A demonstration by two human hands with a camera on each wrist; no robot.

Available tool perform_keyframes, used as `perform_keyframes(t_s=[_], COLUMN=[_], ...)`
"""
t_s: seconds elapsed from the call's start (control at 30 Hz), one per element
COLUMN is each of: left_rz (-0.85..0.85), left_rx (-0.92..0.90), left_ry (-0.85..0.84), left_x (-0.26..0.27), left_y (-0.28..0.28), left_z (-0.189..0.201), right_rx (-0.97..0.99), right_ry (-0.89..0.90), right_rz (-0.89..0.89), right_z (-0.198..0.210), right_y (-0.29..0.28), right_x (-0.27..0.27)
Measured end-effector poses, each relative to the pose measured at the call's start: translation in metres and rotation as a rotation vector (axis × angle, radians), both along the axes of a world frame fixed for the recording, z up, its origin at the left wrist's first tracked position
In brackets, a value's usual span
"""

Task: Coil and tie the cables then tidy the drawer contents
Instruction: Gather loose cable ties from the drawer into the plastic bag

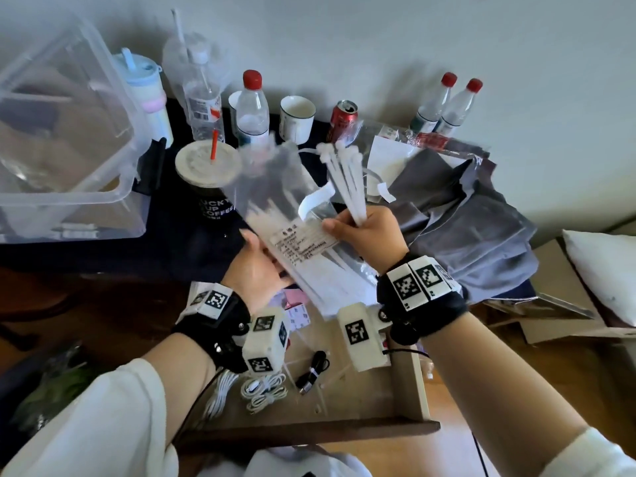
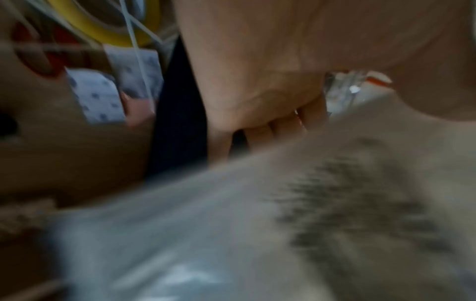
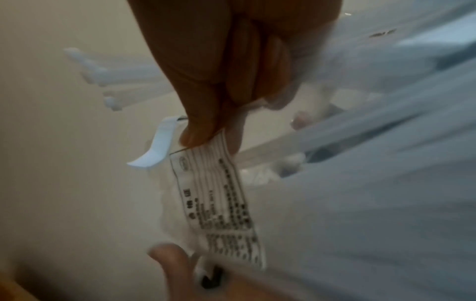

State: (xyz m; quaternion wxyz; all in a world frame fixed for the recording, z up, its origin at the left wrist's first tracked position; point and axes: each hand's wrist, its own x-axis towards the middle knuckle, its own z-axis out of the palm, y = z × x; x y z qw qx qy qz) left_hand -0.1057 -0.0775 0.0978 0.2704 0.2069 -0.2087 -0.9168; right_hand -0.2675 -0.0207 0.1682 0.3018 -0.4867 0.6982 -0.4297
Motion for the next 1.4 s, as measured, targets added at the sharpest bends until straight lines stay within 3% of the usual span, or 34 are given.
perform_keyframes(t_s=[0.07,0.13,0.4,0.67,0.77,1.07,1.4], left_rz=[-0.013,-0.095,-0.135,-0.038,-0.052,-0.141,-0.272], left_rx=[-0.192,-0.341,-0.300,-0.328,-0.415,-0.560,-0.641], left_ry=[-0.265,-0.240,-0.060,-0.275,-0.340,-0.419,-0.471], left_x=[-0.001,-0.003,-0.004,0.002,0.013,0.024,0.031], left_y=[0.007,0.013,0.022,0.020,0.014,0.010,0.005], left_z=[-0.008,-0.016,-0.013,-0.017,-0.020,-0.031,-0.034], right_rx=[-0.009,0.029,0.088,-0.017,-0.105,0.051,0.063], right_ry=[-0.023,-0.013,0.074,0.085,-0.093,0.494,0.626], right_rz=[-0.014,-0.009,0.044,0.012,-0.074,-0.061,-0.038], right_z=[-0.001,-0.007,-0.024,-0.008,0.001,0.030,0.035], right_y=[0.000,0.000,0.010,0.026,0.028,0.027,0.020], right_x=[0.005,0.009,0.010,-0.014,-0.034,-0.063,-0.063])
